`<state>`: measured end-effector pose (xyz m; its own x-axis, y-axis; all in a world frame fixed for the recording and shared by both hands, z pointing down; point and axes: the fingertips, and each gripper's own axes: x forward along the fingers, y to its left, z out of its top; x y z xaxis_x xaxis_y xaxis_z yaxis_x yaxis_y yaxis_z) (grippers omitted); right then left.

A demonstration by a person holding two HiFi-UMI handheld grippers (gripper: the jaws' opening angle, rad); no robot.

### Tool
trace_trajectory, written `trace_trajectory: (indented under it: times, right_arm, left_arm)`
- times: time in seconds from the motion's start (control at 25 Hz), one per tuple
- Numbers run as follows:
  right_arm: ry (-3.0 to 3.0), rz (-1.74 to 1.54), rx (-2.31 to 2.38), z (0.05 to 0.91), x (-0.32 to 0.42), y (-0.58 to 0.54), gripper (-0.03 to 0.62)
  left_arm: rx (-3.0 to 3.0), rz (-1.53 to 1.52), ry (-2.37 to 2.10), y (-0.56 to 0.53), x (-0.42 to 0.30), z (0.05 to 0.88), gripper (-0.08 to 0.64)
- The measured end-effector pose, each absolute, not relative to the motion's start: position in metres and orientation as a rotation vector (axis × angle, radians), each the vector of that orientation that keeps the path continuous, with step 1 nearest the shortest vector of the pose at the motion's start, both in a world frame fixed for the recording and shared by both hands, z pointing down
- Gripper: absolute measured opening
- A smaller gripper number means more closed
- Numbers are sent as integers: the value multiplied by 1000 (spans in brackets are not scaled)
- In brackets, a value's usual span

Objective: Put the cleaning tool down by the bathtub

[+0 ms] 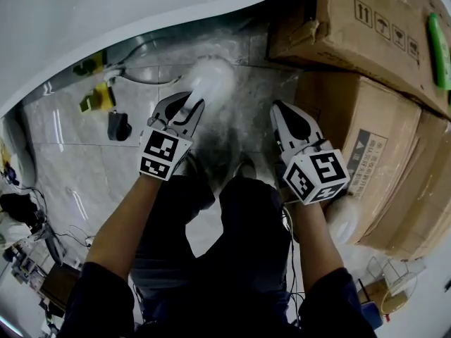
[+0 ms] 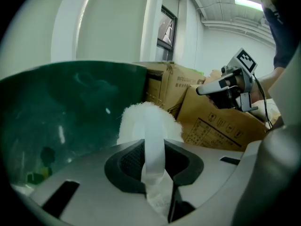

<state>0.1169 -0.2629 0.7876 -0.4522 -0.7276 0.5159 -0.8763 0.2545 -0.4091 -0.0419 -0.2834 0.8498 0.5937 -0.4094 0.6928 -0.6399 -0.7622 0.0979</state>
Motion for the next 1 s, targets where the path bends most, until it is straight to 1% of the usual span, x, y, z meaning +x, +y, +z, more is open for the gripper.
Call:
trace_trajectory:
  times: [0.48,1.0]
  right_arm:
    - [-2314,967,1526,889,117,-293,5]
    - [-2303,965,1542,950,127,-300,5]
  left_arm:
    - [2449,1069,-780,-298,-40,996,107]
    - [2377,1228,-695,-292,-40,1119,107]
